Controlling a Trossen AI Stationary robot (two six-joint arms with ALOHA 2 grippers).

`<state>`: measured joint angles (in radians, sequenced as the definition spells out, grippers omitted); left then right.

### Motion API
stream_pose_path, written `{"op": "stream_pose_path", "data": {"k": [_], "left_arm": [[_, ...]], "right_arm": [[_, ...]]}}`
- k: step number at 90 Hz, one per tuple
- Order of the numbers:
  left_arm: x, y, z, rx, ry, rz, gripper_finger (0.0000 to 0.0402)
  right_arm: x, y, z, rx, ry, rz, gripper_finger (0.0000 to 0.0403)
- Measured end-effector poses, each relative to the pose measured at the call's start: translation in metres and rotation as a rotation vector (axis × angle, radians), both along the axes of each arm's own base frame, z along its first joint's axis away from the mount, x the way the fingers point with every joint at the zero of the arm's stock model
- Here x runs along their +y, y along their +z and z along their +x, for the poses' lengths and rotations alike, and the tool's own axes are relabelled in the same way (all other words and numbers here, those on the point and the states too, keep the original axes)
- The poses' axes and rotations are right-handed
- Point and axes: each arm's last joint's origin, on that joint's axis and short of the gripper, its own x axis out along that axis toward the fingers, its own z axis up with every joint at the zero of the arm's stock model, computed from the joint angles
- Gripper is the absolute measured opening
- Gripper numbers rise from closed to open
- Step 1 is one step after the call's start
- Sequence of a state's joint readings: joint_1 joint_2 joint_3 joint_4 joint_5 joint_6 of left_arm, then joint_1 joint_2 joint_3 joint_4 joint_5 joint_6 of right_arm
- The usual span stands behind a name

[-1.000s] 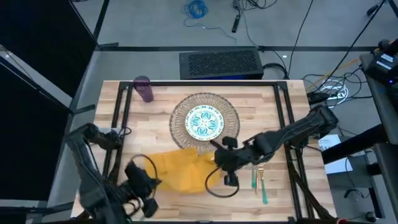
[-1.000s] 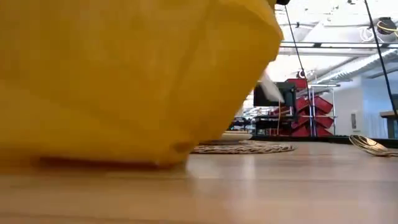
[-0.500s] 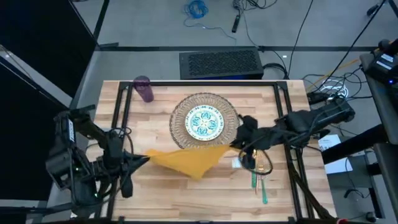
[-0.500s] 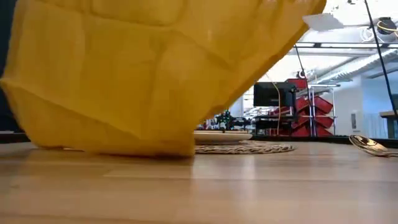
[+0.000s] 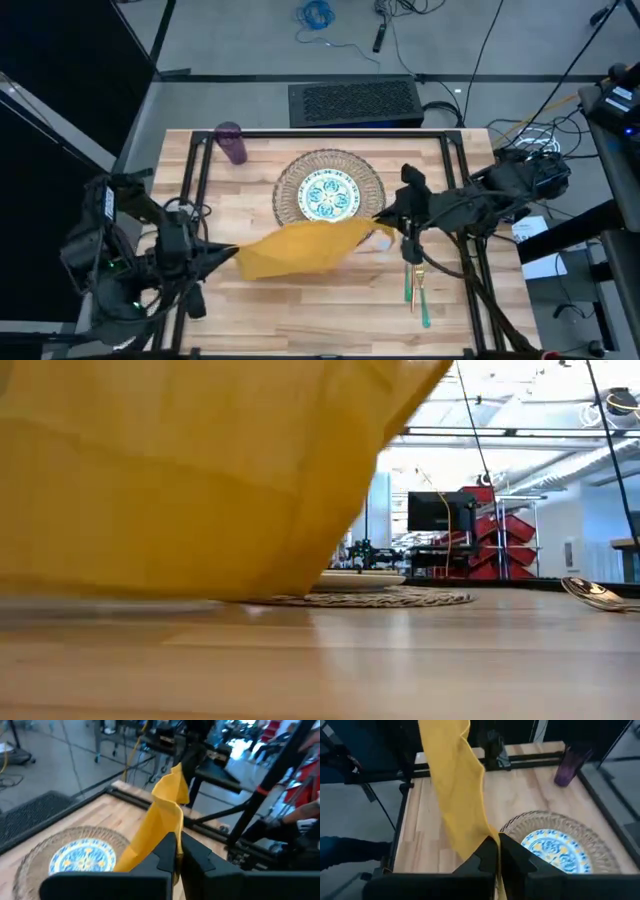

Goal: Set table place
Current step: Fold the yellow table napkin

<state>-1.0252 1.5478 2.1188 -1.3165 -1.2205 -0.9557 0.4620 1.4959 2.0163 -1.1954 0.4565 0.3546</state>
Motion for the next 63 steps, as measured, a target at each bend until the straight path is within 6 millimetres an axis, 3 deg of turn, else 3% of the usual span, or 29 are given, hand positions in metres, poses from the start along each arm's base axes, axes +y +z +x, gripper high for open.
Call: {"op": "stream_pose_path", "data": {"k": [21,63], "left_arm": [[-0.003,0.035,-0.001,-0.099,-0.047,0.090,0.0000],[-0.015,0.039,-0.018,-0.147,-0.047,0.079,0.0000]], "right_arm": [[0.008,0.015,0.007,0.072,-0.065,-0.106,0.0000],[0.010,0.031,-0.004,-0.020,-0.055,-0.107,0.0000]]}}
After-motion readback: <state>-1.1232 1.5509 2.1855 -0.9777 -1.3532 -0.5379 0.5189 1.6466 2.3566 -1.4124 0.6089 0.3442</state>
